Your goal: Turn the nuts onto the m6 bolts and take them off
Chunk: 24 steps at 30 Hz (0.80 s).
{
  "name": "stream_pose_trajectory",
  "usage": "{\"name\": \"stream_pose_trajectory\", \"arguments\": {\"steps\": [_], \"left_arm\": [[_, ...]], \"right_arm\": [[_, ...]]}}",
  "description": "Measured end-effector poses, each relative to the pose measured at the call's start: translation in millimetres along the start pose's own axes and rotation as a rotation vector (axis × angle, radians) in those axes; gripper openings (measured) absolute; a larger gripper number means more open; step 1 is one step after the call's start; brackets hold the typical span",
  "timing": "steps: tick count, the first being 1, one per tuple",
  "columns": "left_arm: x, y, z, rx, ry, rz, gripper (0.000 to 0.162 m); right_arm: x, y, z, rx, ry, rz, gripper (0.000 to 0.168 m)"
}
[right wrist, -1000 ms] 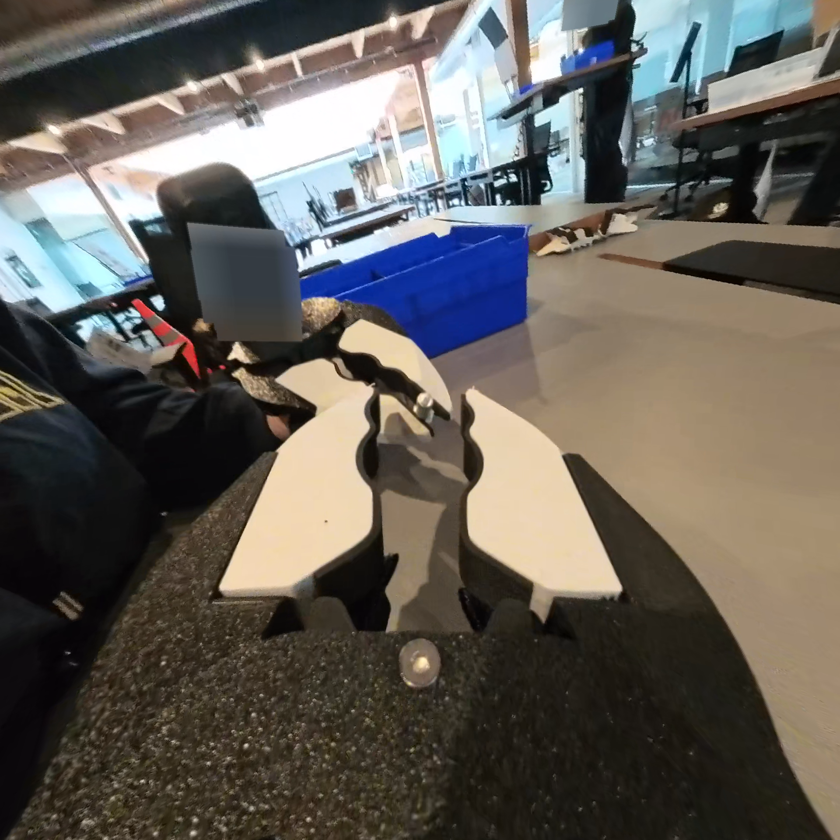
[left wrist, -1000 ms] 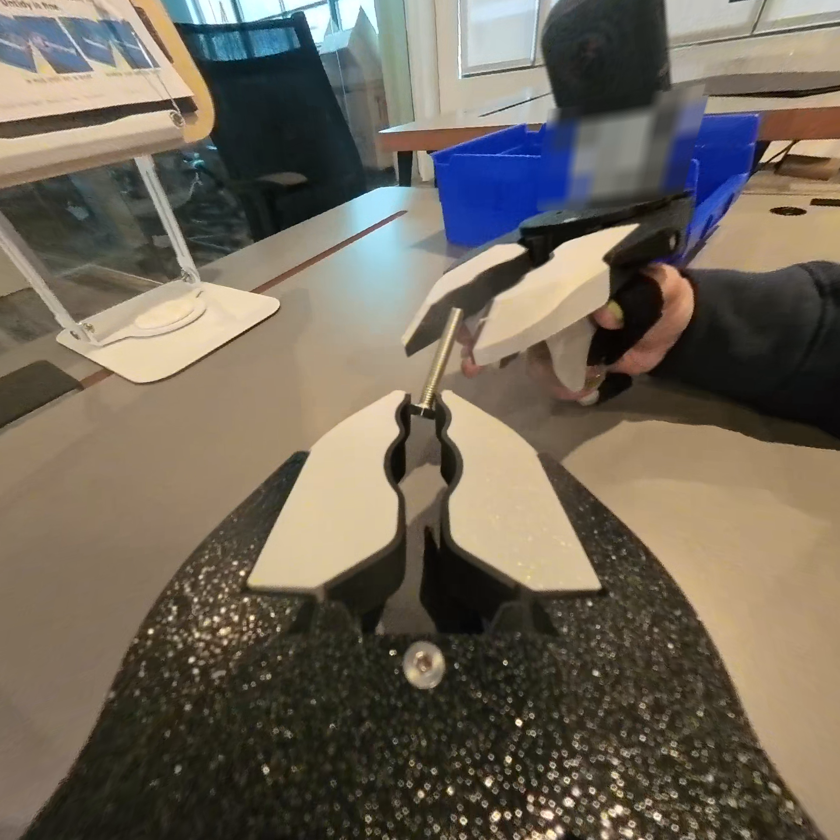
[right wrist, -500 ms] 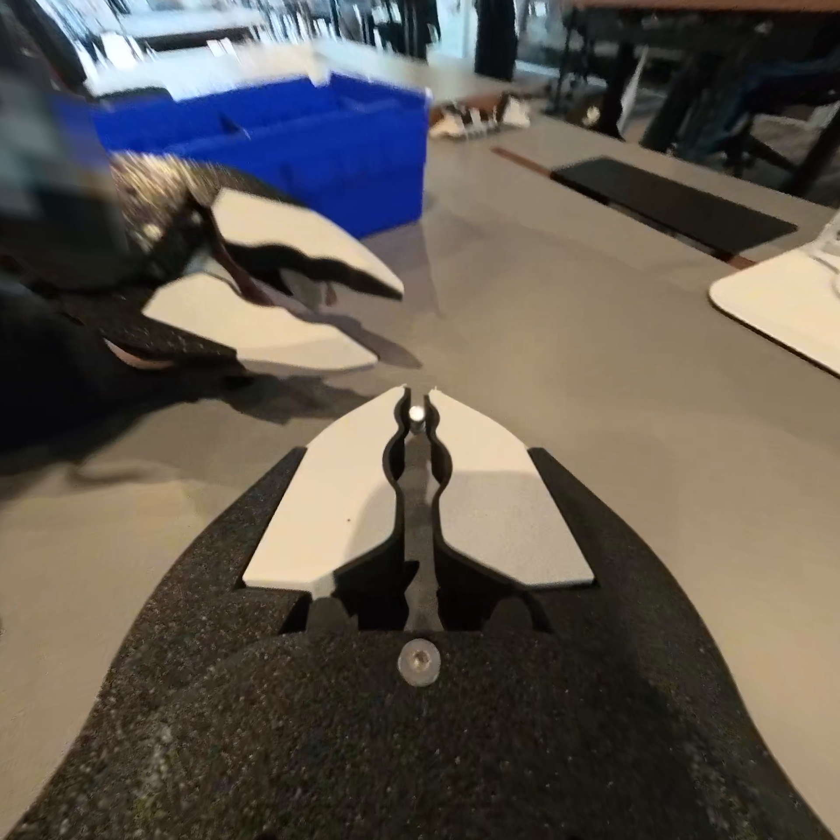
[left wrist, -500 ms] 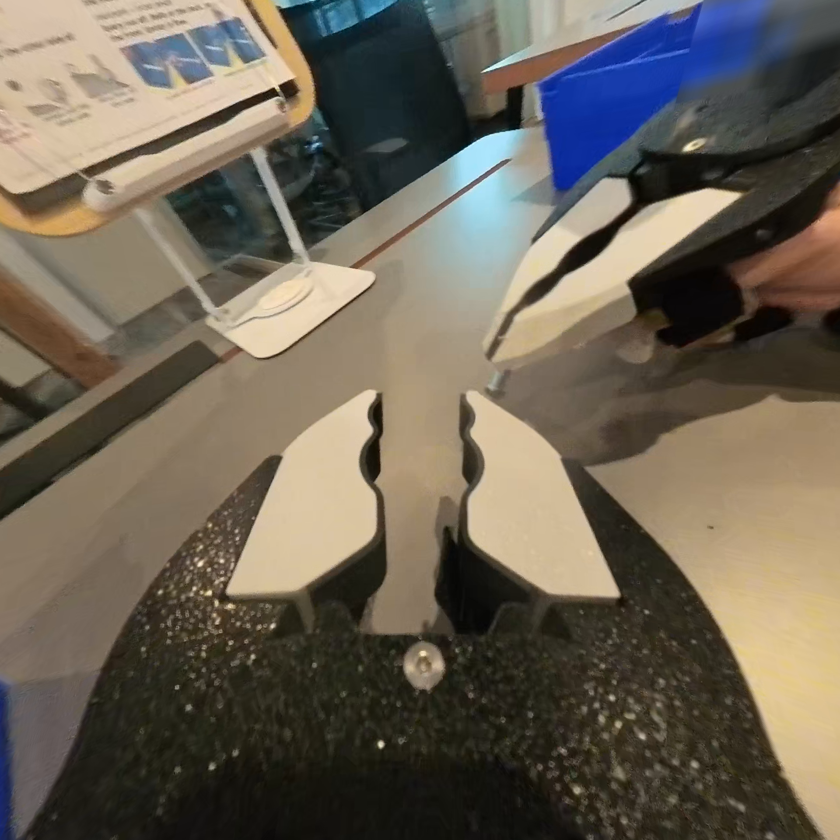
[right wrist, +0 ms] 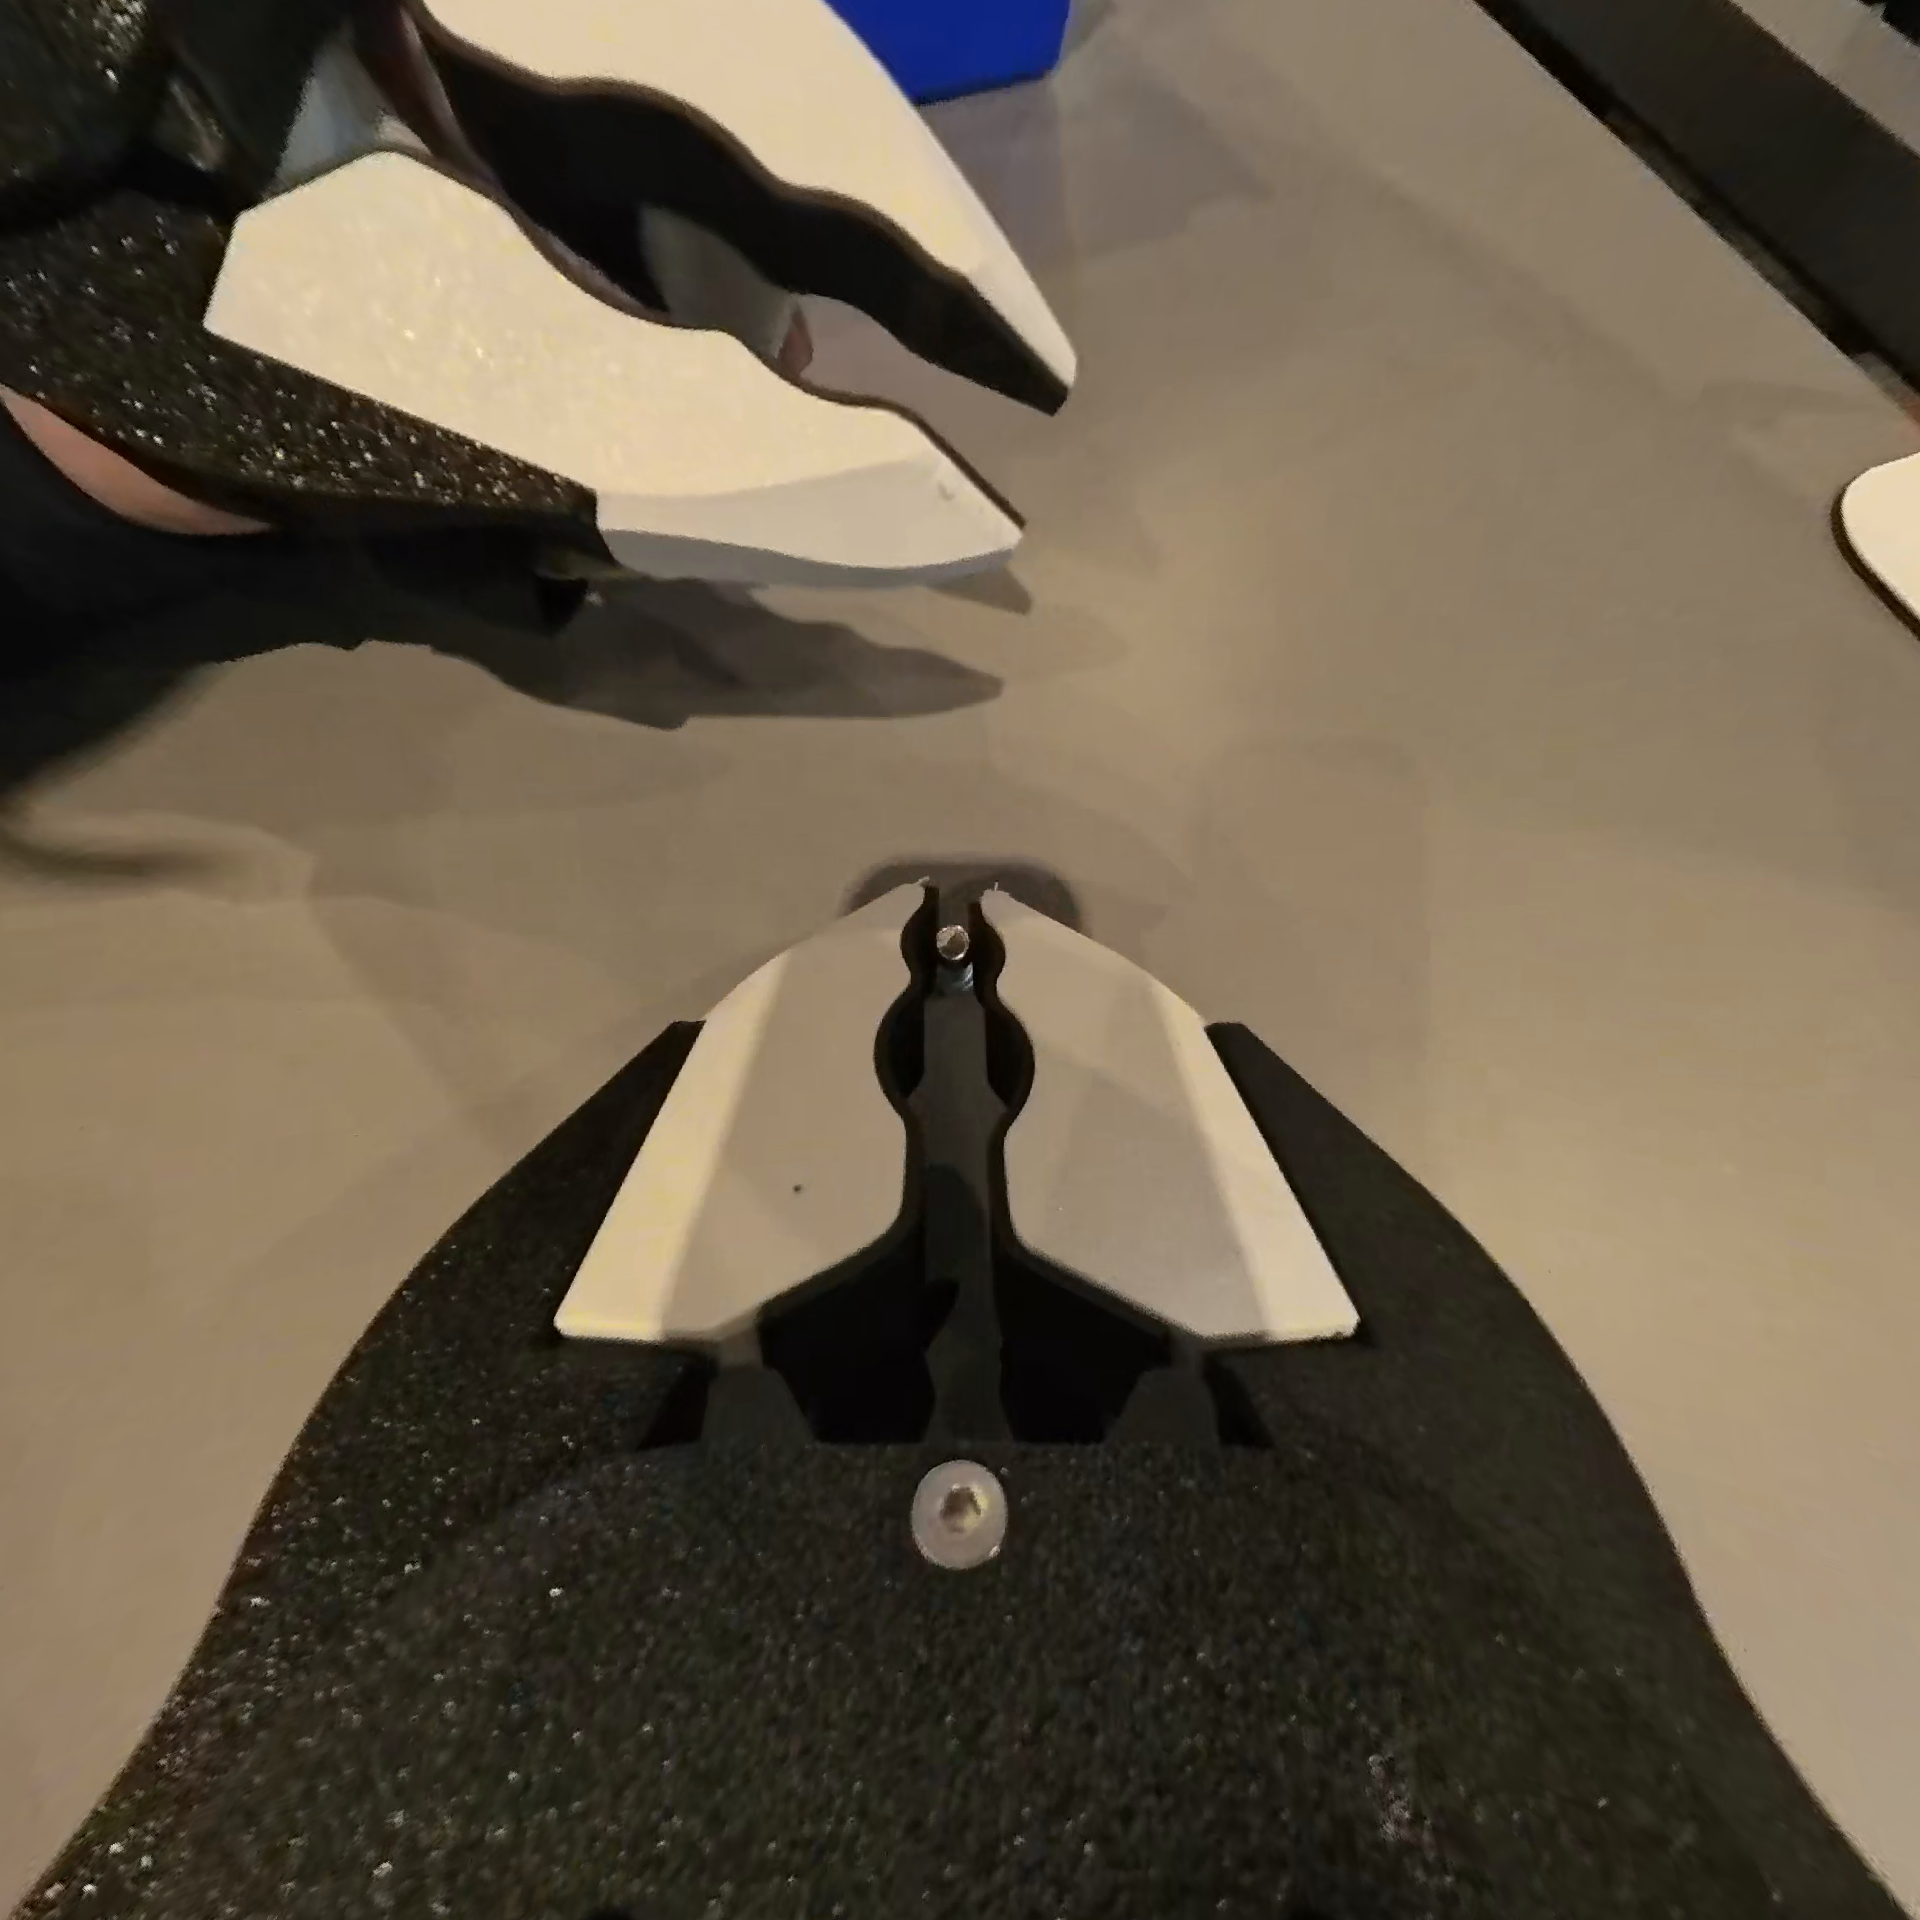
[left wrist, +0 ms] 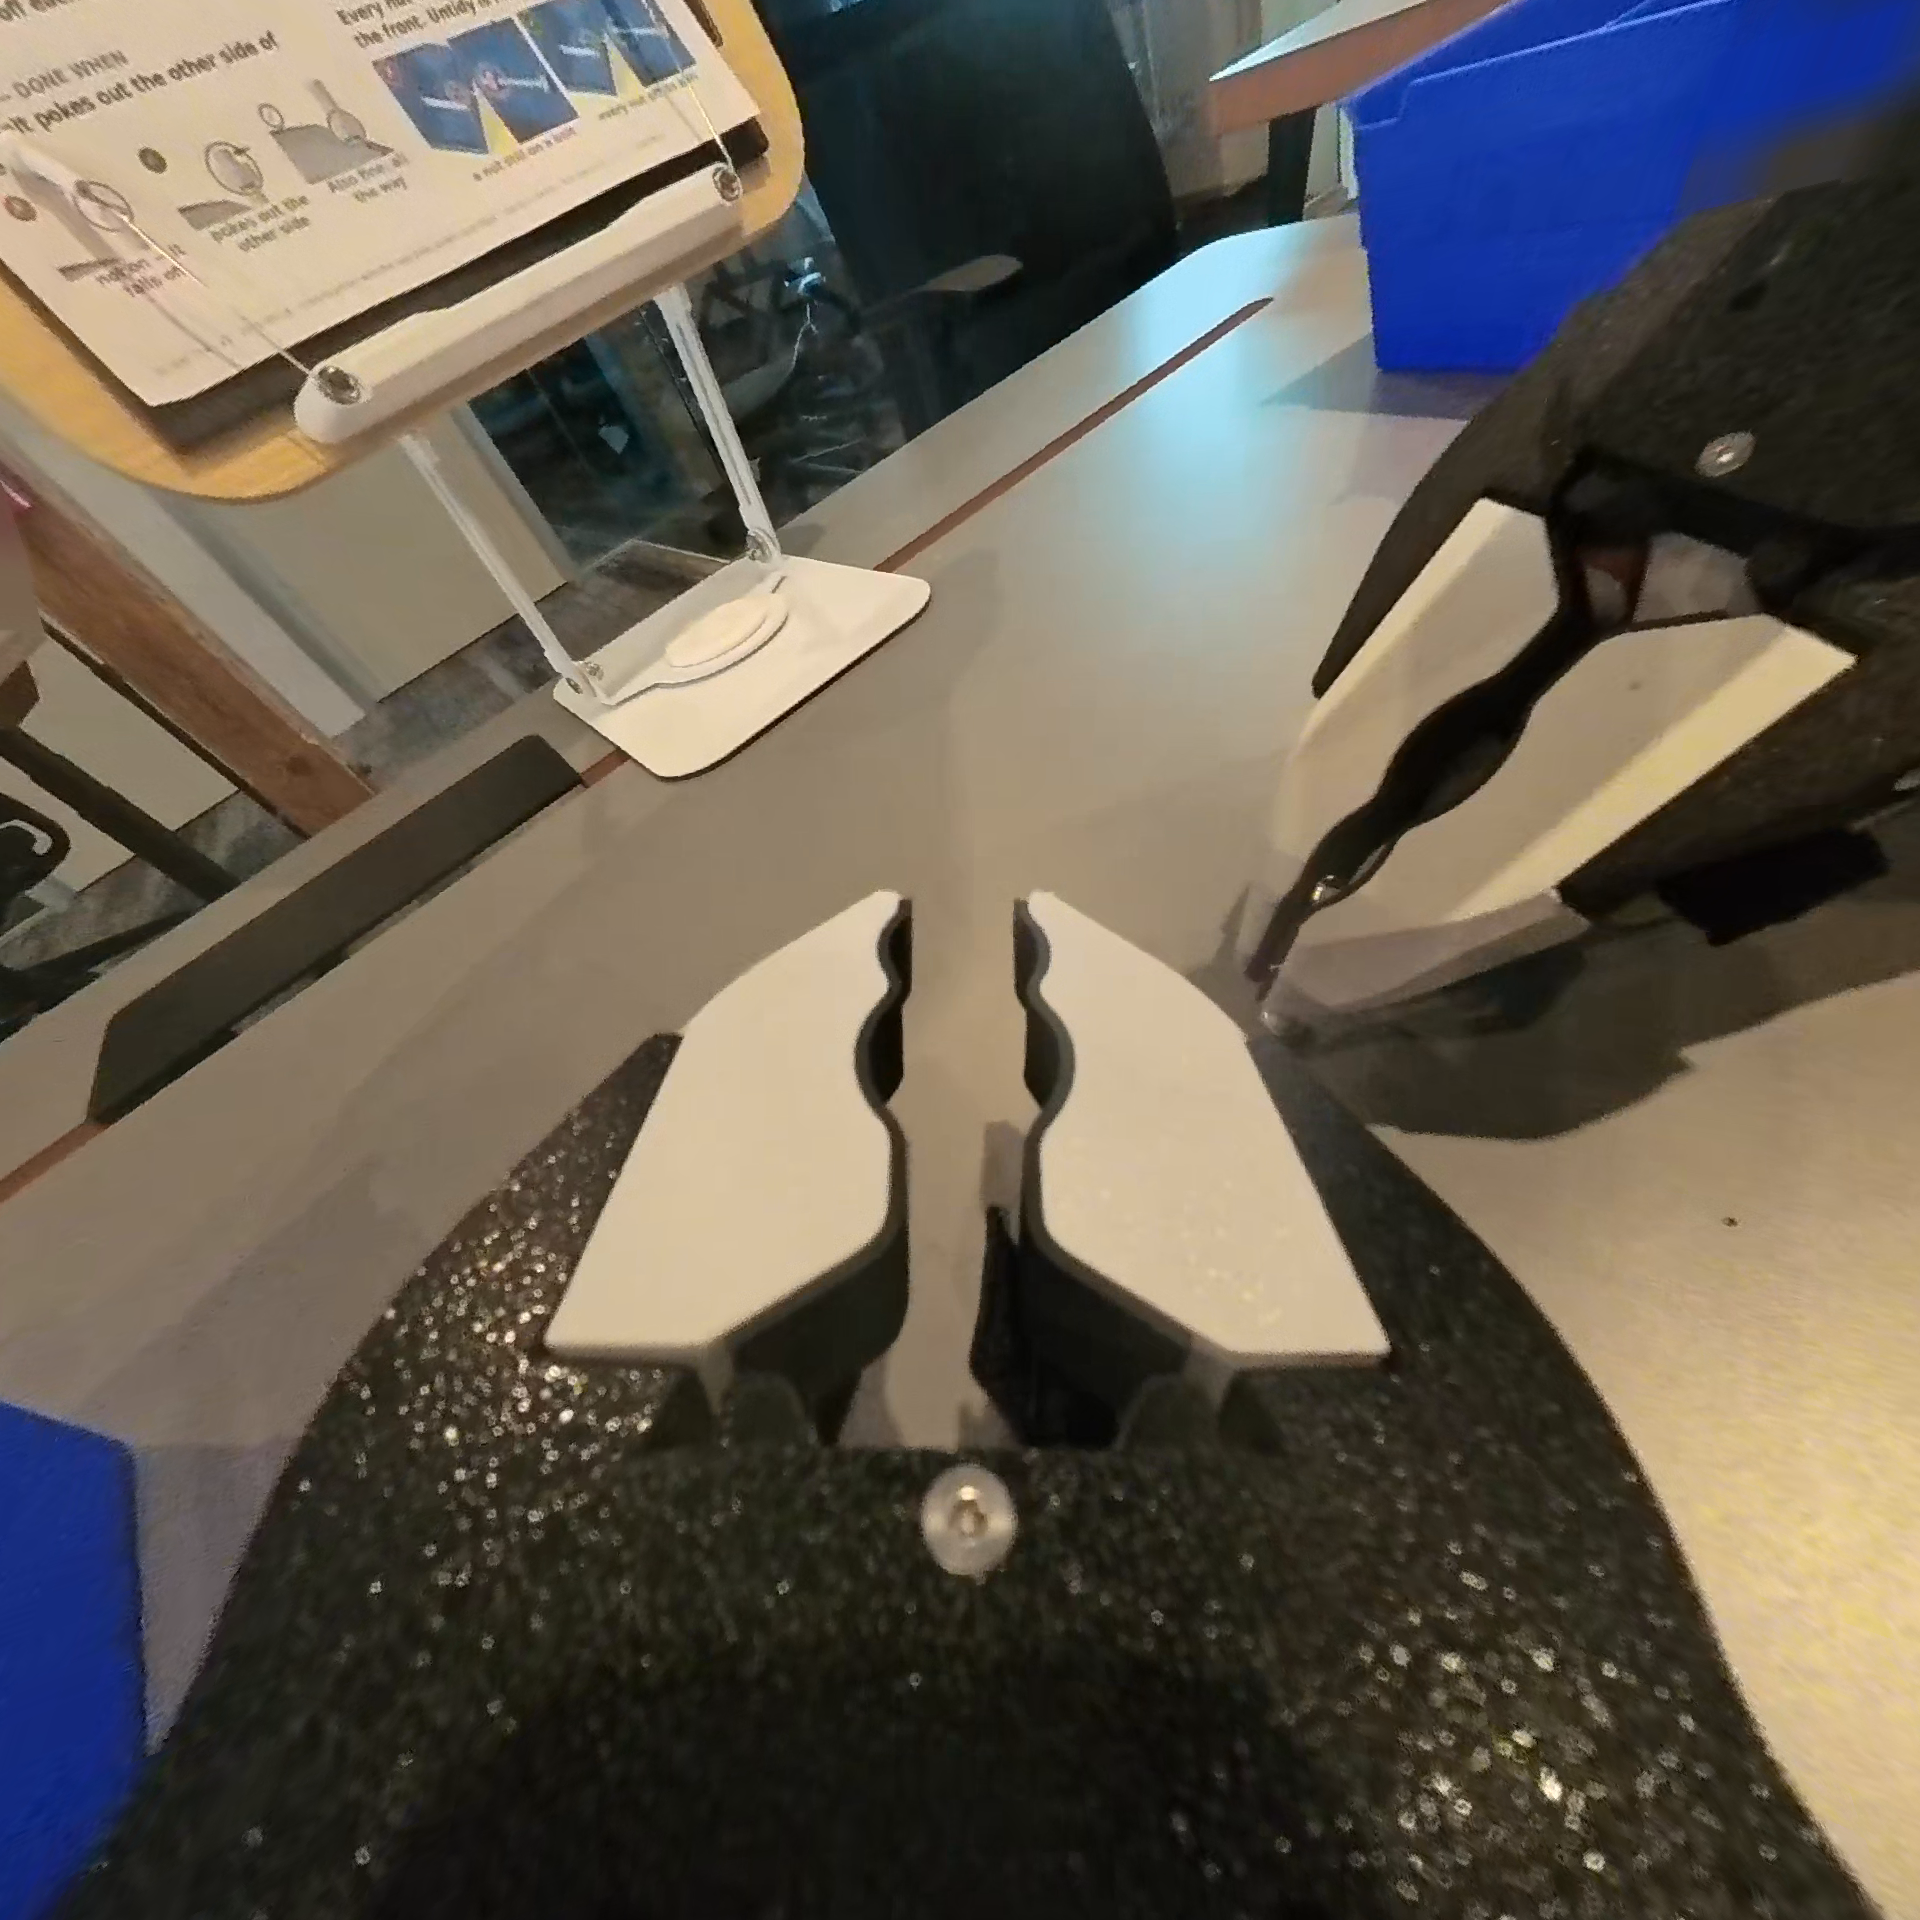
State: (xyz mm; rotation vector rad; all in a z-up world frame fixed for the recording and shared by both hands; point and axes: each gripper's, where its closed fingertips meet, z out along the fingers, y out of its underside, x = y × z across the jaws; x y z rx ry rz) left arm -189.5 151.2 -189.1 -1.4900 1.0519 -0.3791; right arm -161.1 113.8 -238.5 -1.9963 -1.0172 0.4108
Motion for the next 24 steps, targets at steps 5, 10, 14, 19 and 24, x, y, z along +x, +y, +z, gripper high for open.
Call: {"name": "stream_pose_trajectory", "arguments": {"steps": [5,10,14,19,24], "left_arm": [[2.1,2.2,1.4,-0.012,0.007,0.001,0.019],[2.1,3.8,1.8,-0.020,0.011,-0.008,0.019],[2.9,4.3,2.0,-0.023,0.019,-0.016,0.018],[3.9,5.1,2.5,-0.028,0.024,-0.014,0.018],[4.1,5.7,2.8,-0.031,0.026,-0.014,0.017]], "right_arm": [[-0.2,-0.8,0.7,0.005,0.000,0.004,0.006],[-1.6,-1.8,1.6,0.017,-0.013,0.017,0.006],[-2.1,-2.2,2.3,0.021,-0.016,0.017,0.008],[-1.3,-1.4,3.1,0.020,-0.011,0.016,0.010],[-0.6,-0.4,3.9,0.016,-0.007,0.016,0.011]]}}
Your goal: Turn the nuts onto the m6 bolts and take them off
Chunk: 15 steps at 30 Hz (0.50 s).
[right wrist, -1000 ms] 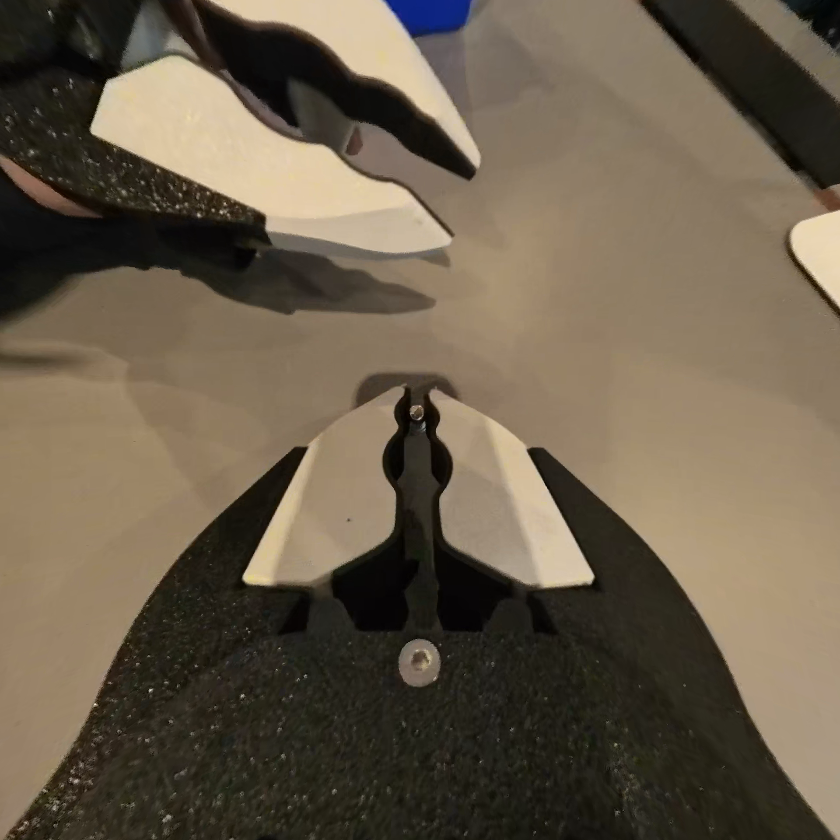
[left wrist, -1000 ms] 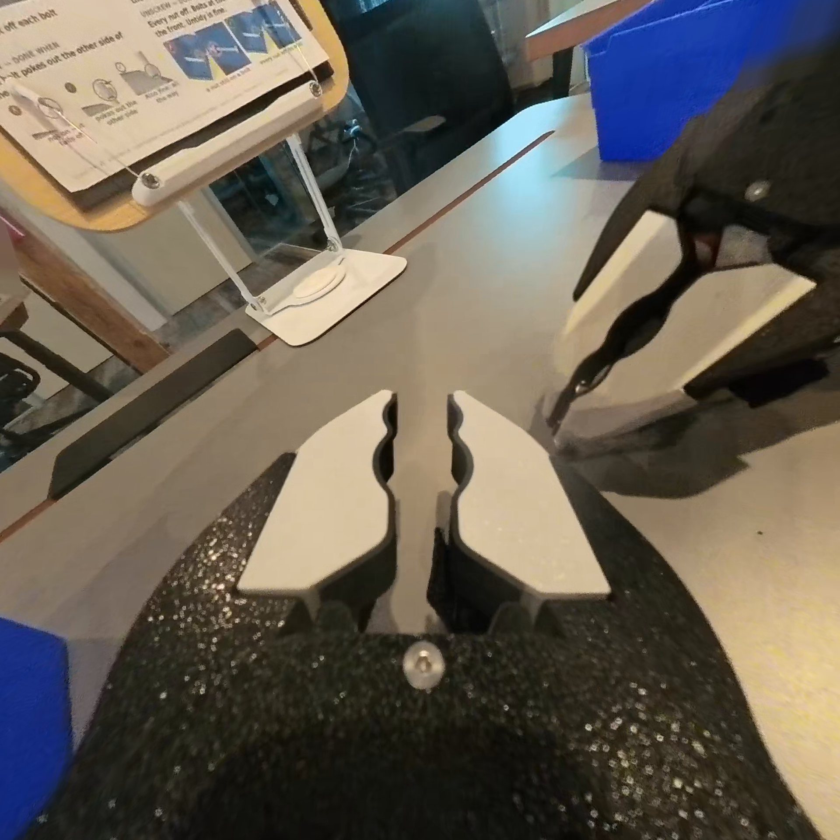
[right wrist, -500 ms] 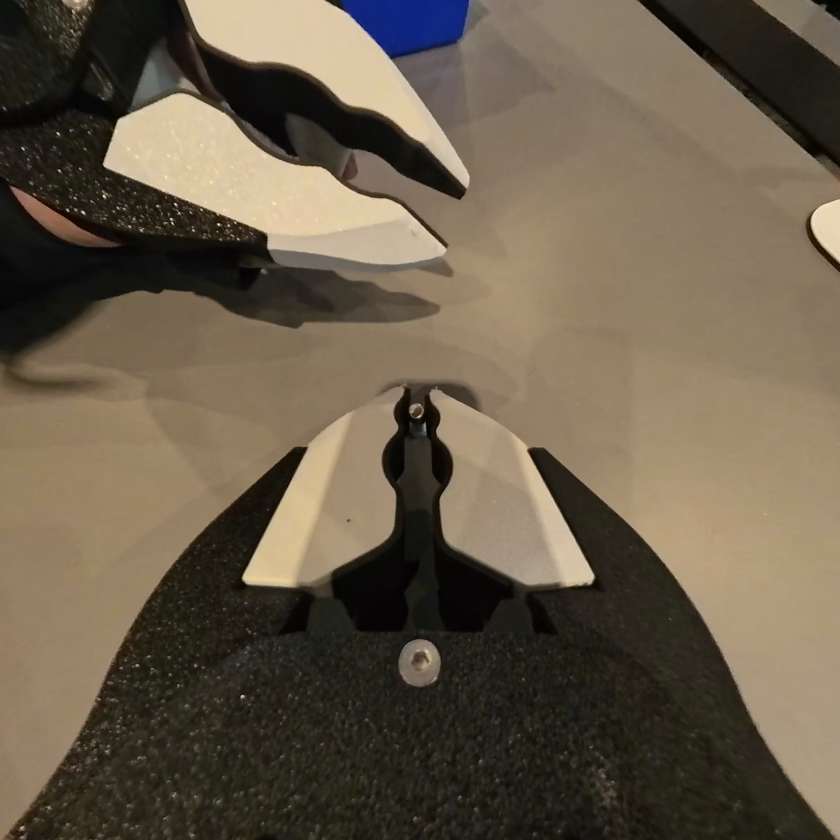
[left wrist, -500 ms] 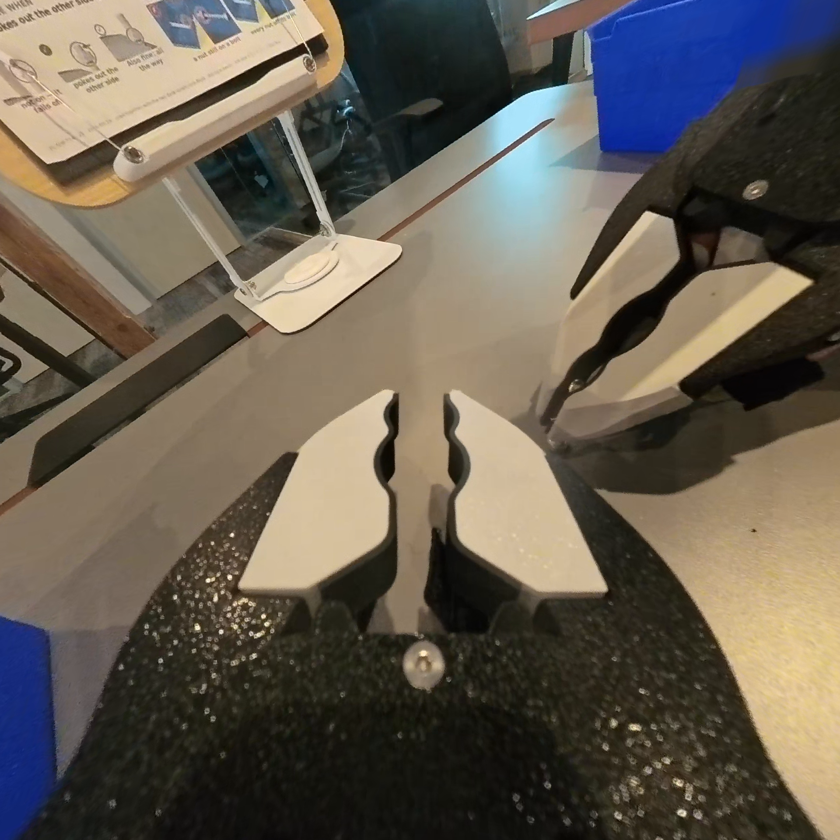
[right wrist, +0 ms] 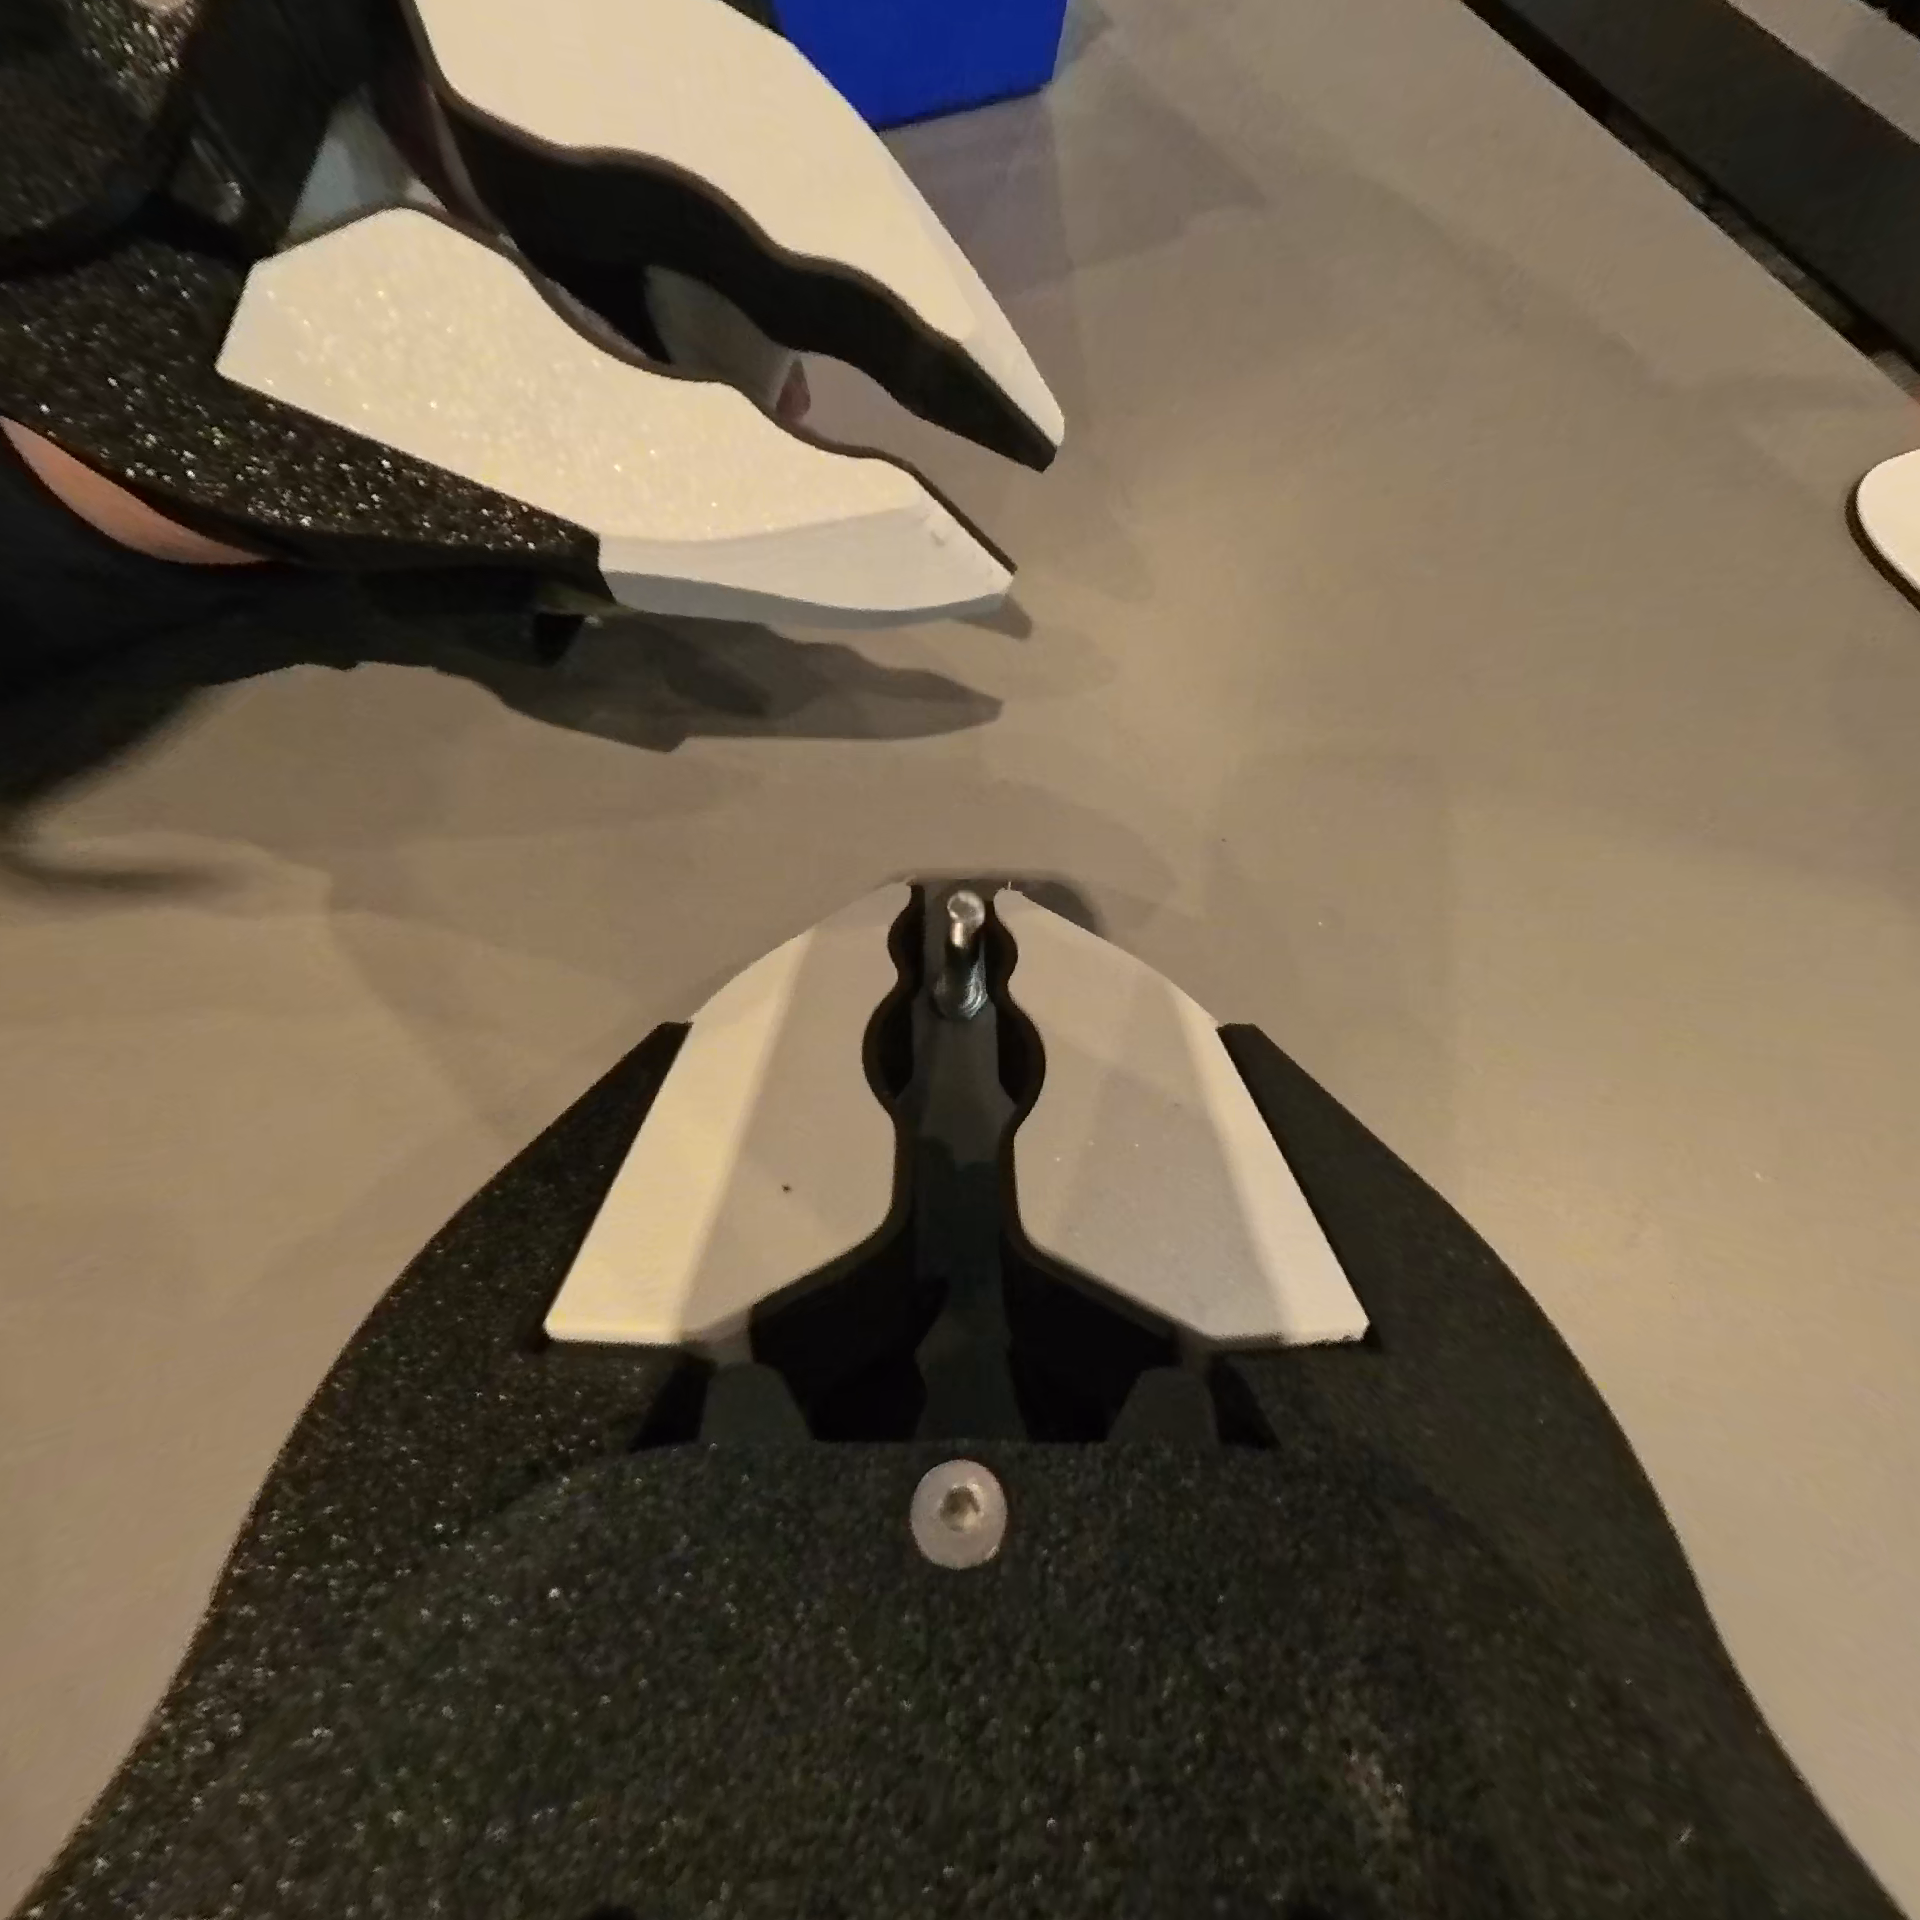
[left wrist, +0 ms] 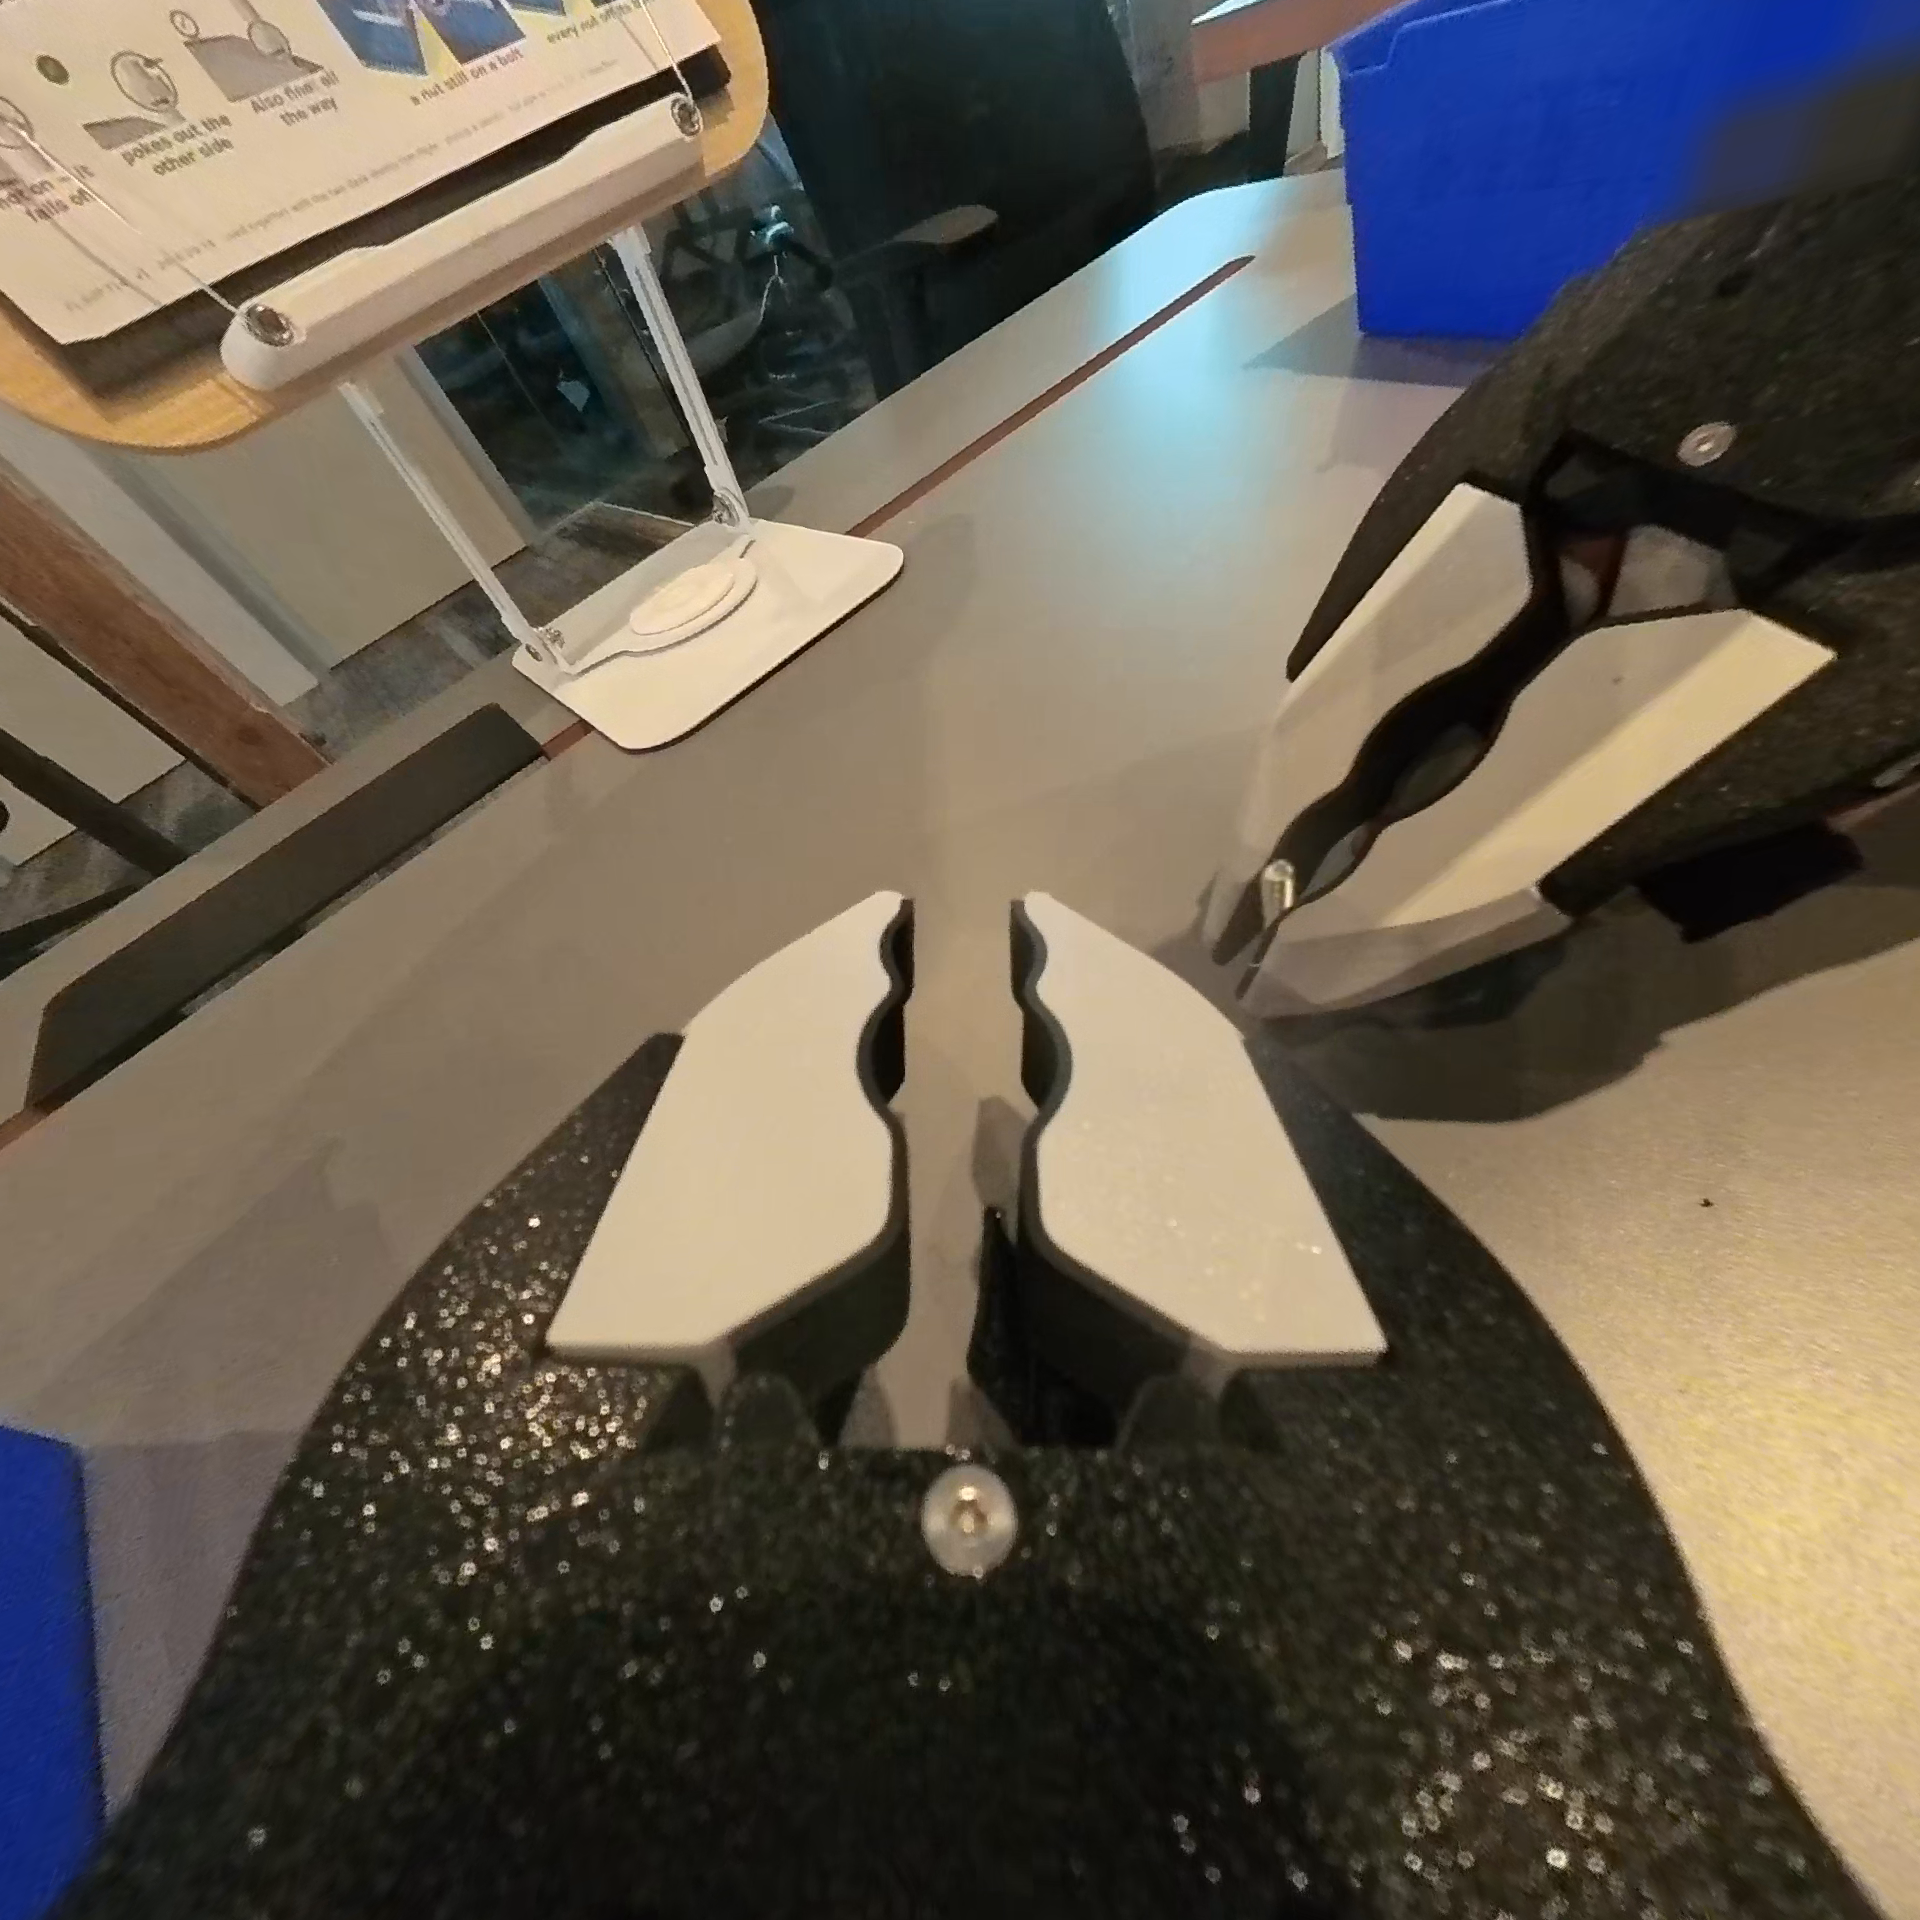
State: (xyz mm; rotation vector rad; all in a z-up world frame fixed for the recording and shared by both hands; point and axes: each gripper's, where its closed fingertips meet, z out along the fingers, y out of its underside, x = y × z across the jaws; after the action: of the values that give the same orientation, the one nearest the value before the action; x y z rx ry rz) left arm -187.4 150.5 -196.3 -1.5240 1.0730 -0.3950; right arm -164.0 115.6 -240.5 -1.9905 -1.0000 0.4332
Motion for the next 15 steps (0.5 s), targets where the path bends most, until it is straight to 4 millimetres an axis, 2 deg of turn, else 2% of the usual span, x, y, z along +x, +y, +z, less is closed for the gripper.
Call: {"name": "stream_pose_trajectory", "arguments": {"steps": [9,15], "left_arm": [[0.1,0.5,0.4,-0.005,0.002,-0.001,0.017],[-0.5,1.0,0.6,-0.009,0.001,-0.006,0.017]], "right_arm": [[0.3,-0.4,0.8,0.004,0.005,-0.002,0.013],[3.4,-6.5,-0.7,0.044,0.025,0.009,0.031]]}}
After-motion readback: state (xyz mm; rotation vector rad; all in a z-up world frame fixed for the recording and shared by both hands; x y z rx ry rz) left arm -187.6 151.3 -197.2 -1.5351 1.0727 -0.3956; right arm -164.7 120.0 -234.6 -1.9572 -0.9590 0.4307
